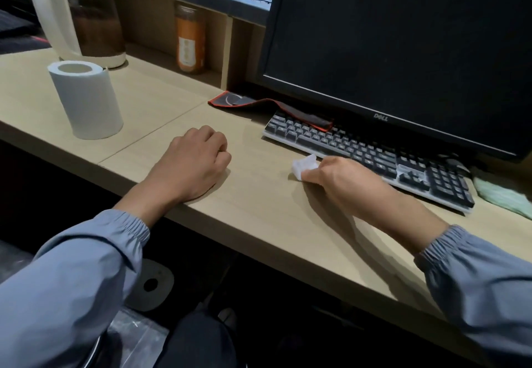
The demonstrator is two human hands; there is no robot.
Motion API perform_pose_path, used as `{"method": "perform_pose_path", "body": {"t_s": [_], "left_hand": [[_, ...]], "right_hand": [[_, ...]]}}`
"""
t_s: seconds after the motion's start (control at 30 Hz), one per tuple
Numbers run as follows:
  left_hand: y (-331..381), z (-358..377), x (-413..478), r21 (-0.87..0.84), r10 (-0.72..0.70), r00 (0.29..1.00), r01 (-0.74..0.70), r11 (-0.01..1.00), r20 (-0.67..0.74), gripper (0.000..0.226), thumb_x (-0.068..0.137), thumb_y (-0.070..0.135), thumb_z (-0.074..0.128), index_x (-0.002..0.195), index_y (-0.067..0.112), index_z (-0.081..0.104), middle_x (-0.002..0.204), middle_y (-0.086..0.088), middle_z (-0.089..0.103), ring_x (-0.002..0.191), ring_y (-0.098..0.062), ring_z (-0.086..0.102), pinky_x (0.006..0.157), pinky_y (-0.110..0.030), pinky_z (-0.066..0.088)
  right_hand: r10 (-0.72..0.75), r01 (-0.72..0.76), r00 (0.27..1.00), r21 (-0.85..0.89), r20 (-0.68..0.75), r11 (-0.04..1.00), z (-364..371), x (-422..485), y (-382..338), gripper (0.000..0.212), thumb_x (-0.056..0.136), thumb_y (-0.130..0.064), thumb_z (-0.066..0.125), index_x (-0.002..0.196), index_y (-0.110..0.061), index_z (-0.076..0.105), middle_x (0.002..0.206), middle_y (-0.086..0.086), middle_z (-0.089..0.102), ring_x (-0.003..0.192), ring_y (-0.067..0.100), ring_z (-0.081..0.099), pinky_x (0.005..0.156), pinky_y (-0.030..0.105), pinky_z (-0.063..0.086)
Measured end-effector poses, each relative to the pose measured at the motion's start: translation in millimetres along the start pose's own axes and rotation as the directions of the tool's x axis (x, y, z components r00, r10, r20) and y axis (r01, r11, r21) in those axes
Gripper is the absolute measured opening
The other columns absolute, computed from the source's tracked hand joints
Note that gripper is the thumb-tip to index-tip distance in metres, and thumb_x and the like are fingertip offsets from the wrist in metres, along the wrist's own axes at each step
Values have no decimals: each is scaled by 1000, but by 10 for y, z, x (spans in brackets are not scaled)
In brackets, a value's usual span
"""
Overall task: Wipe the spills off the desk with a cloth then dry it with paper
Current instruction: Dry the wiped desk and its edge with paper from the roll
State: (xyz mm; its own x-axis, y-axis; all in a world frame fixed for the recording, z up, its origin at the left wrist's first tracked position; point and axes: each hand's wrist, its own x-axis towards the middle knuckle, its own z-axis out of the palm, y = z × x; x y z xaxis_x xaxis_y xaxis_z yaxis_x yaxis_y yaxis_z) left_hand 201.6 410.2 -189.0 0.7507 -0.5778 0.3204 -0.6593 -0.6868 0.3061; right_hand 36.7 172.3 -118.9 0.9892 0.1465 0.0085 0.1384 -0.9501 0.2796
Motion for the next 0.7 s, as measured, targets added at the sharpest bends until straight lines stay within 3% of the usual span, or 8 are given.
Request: {"method": "perform_pose_path", "body": {"t_s": [0.07, 0.17, 0.27, 0.37, 0.5, 0.57, 0.63, 0.7], "left_hand": [[5, -17, -6, 0, -2, 1000, 2, 1000, 0, 27, 104, 32, 38, 115, 21, 59, 121, -1, 55, 112, -26, 49, 97, -46, 41], [2, -34, -30, -13, -4, 1000, 4, 1000, 20, 29, 105, 32, 35, 117, 21, 59, 123, -1, 53, 114, -27, 49, 99, -48, 41], [3, -34, -44, -13, 6, 1000, -5, 1000, 19, 30, 105, 32, 35, 117, 21, 59, 122, -2, 54, 113, -27, 49, 99, -49, 42], [10, -35, -36, -10, 6, 1000, -6, 1000, 10, 29, 104, 32, 35, 115, 20, 59, 119, -3, 54, 111, -28, 49, 97, -48, 42], [24, -25, -25, -6, 6, 1000, -6, 1000, -8, 27, 103, 31, 37, 112, 19, 59, 117, -4, 54, 108, -28, 49, 94, -47, 41], [35, -31, -35, 5, 8, 1000, -8, 1000, -8, 26, 103, 31, 38, 111, 18, 59, 116, -4, 54, 108, -29, 49, 93, -47, 41], [48, -43, -42, 12, 1, 1000, -1, 1000, -7, 25, 103, 30, 39, 111, 18, 59, 116, -5, 54, 108, -30, 49, 91, -46, 40], [66, -44, -43, 12, -1, 1000, 2, 1000, -12, 25, 103, 30, 40, 111, 17, 60, 116, -5, 54, 108, -30, 50, 89, -45, 38]], "right_hand": [[60, -59, 998, -70, 5, 996, 35, 131, 70, 35, 102, -1, 40, 133, -12, 51, 91, 6, 48, 81, 27, 59, 73, 39, 51], [140, -139, 990, -84, 7, 987, 91, 307, 106, 36, 102, 1, 37, 135, -6, 48, 87, 11, 53, 78, 29, 59, 71, 43, 54], [78, -80, 996, -67, -31, 995, 56, 231, -50, 34, 101, -1, 37, 128, -7, 57, 84, 7, 52, 78, 28, 57, 73, 42, 51], [-8, 10, 999, 50, -50, 999, -27, -82, -409, 27, 104, -15, 42, 116, -13, 66, 84, 4, 52, 73, 23, 49, 67, 35, 40], [-150, 148, 989, 225, -5, 963, -59, -572, -849, 20, 102, -18, 38, 115, -19, 54, 95, 1, 55, 92, 21, 52, 72, 42, 48], [-134, 127, 991, 250, 11, 960, -98, -602, -792, 23, 102, -21, 34, 116, -23, 53, 96, -1, 54, 93, 21, 53, 73, 40, 47], [-62, 67, 998, 216, -33, 974, -102, -552, -660, 33, 101, -25, 27, 120, -22, 55, 95, 2, 52, 91, 24, 58, 72, 38, 47], [-23, 26, 999, 61, -47, 998, -46, -508, -665, 34, 104, -20, 33, 135, -19, 47, 105, 7, 57, 101, 27, 57, 71, 38, 45]]}}
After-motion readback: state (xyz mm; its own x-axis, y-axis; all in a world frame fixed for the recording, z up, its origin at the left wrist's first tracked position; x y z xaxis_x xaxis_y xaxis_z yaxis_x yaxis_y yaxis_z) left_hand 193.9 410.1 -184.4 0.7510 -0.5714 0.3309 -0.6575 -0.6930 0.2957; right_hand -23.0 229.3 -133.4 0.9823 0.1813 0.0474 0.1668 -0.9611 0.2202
